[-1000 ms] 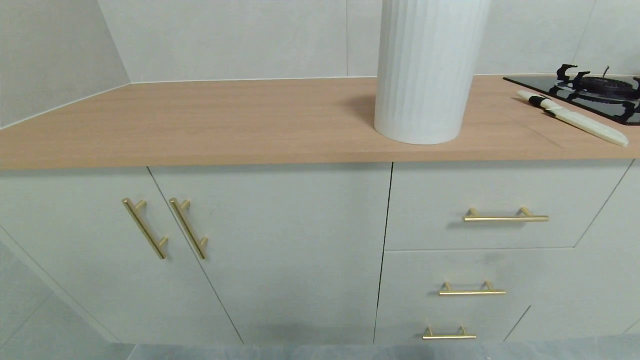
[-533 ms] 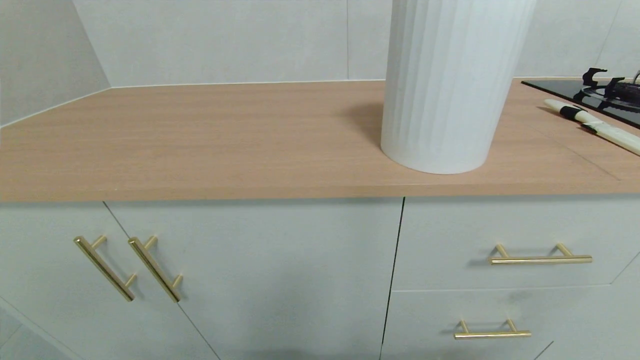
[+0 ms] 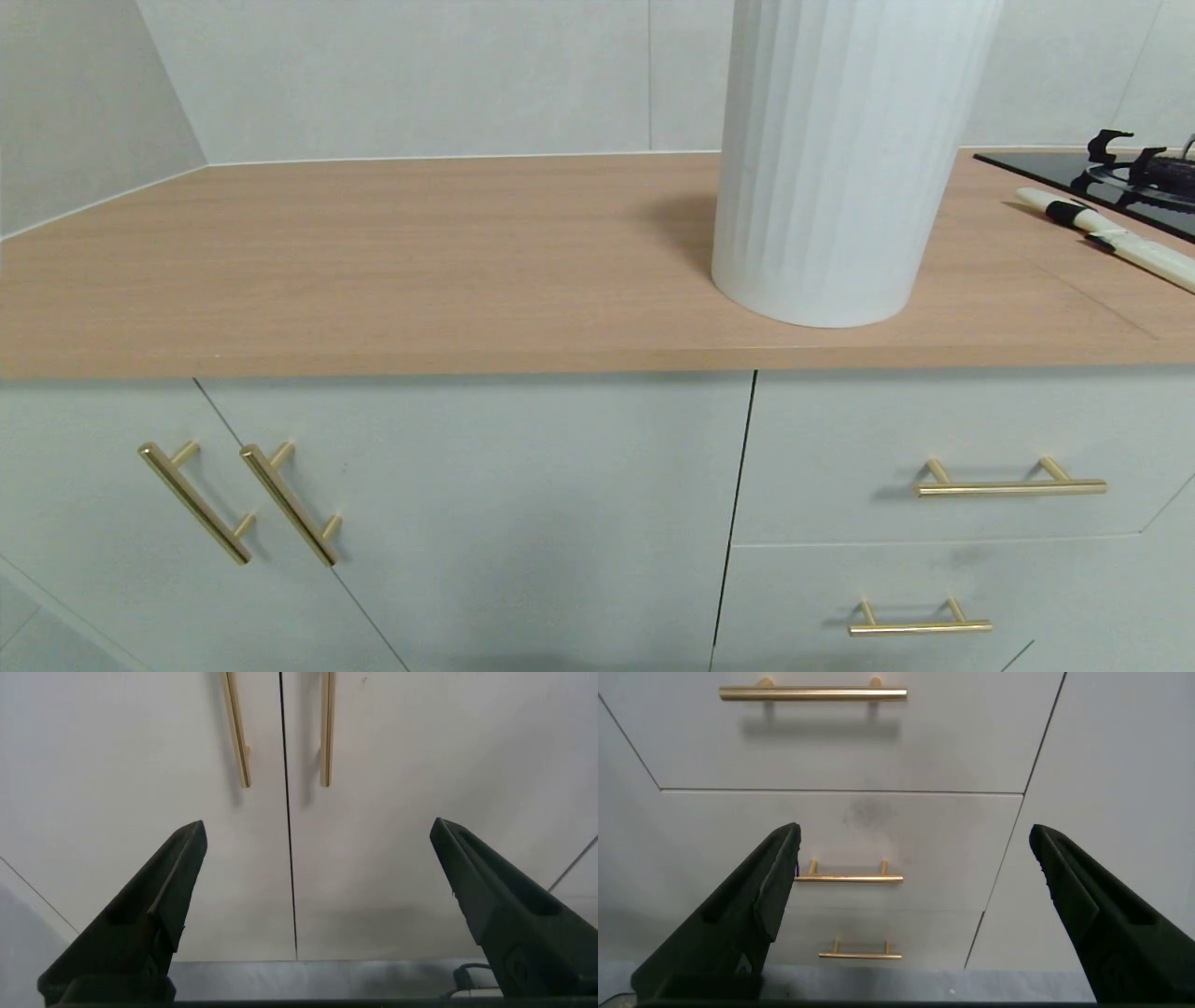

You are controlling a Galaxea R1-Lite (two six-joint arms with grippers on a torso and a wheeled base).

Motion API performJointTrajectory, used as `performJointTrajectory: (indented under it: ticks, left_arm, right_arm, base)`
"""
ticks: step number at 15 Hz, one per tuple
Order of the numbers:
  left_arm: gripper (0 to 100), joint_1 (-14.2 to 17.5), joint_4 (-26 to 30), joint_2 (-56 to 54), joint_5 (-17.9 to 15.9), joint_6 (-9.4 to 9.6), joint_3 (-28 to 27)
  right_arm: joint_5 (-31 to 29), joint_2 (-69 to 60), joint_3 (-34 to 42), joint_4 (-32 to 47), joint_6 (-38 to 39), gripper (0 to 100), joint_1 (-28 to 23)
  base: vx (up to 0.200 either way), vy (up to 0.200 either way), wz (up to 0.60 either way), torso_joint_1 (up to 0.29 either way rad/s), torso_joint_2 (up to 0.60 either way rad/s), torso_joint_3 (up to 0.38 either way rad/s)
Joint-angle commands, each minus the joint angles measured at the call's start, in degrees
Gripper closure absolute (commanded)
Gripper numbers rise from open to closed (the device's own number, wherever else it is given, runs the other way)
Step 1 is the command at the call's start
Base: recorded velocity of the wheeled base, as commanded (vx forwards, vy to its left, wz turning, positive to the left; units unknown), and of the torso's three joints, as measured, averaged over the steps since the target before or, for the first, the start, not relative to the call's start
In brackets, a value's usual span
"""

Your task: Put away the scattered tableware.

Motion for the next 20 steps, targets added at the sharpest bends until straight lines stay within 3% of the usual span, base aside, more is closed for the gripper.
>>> performJointTrajectory:
  ticks: [1, 11, 20]
  left_arm:
    - [0, -0.01, 0.0, 0.0, -0.07, 0.0, 0.0]
    - [0, -0.01, 0.0, 0.0, 0.02, 0.0, 0.0]
    - [0, -0.01, 0.0, 0.0, 0.02, 0.0, 0.0]
  right_arm:
    - [0.01, 0.1, 0.0, -0.01, -0.04, 0, 0.02]
    - [0.01, 0.1, 0.0, -0.01, 0.05, 0, 0.02]
    - [0.01, 0.1, 0.0, -0.01, -0.04, 0, 0.02]
  base:
    - [0.0, 0.0, 0.0, 0.0, 0.0, 0.0]
    - [0.0, -0.18, 0.0, 0.002, 0.0, 0.003]
    - [0.0, 0.0, 0.0, 0.0, 0.0, 0.0]
